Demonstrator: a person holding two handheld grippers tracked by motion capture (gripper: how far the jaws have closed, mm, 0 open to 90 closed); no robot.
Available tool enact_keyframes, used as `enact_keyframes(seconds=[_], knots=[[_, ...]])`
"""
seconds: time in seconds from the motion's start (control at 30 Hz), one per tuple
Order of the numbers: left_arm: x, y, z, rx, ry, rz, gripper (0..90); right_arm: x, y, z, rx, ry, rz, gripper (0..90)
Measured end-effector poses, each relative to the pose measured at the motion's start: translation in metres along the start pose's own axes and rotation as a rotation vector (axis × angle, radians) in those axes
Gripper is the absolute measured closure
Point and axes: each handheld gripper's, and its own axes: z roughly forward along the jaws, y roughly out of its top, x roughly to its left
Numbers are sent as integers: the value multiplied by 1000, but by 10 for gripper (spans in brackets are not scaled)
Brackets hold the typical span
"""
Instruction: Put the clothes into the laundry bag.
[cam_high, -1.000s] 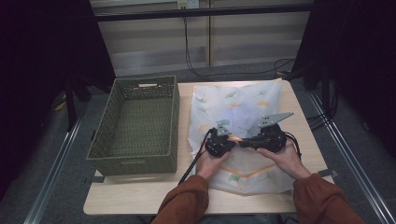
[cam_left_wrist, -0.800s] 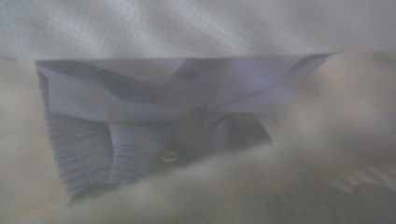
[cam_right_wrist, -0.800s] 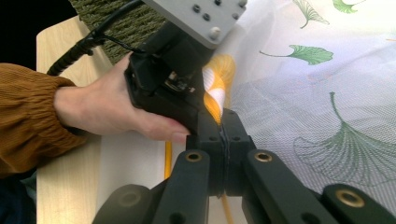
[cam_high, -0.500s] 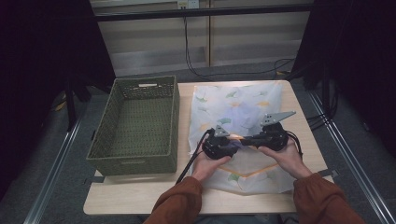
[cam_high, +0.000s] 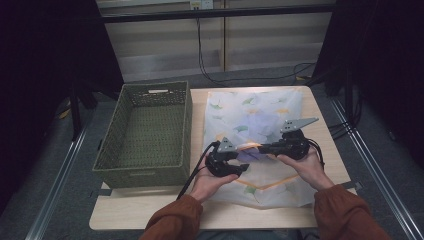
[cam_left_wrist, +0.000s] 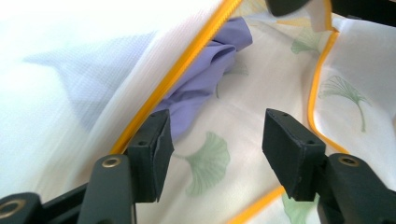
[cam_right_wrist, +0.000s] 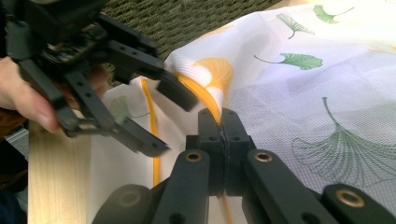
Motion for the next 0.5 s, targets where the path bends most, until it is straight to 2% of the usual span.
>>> enact_keyframes(seconds=[0.07,0.13,0.17,0.2,0.23,0.3,0.43,0.5], knots=[[0,-3,-5,7,-10,-2,470,-1,0,-1,-6,-2,-2,899],[-1,-6,-11,4,-13,23,517,-2,0,-2,-13,0,-1,899],[-4,-8,-16,-28,-1,26,548,-2,0,-2,-15,-5,0,899],[-5,-8,-20,-39,-7,31,580,-2,0,-3,-17,-3,-2,897],[-6,-8,-23,-36,-42,14,593,-2,1,-3,-17,-6,-4,897],[-9,-13,-29,-24,-38,37,599,-2,1,-3,-23,-4,-2,897],[-11,-27,-36,11,-72,54,706,-1,1,-4,-21,-2,-1,898],[-14,-35,-40,25,-54,50,738,-1,1,-4,-26,2,-3,897]])
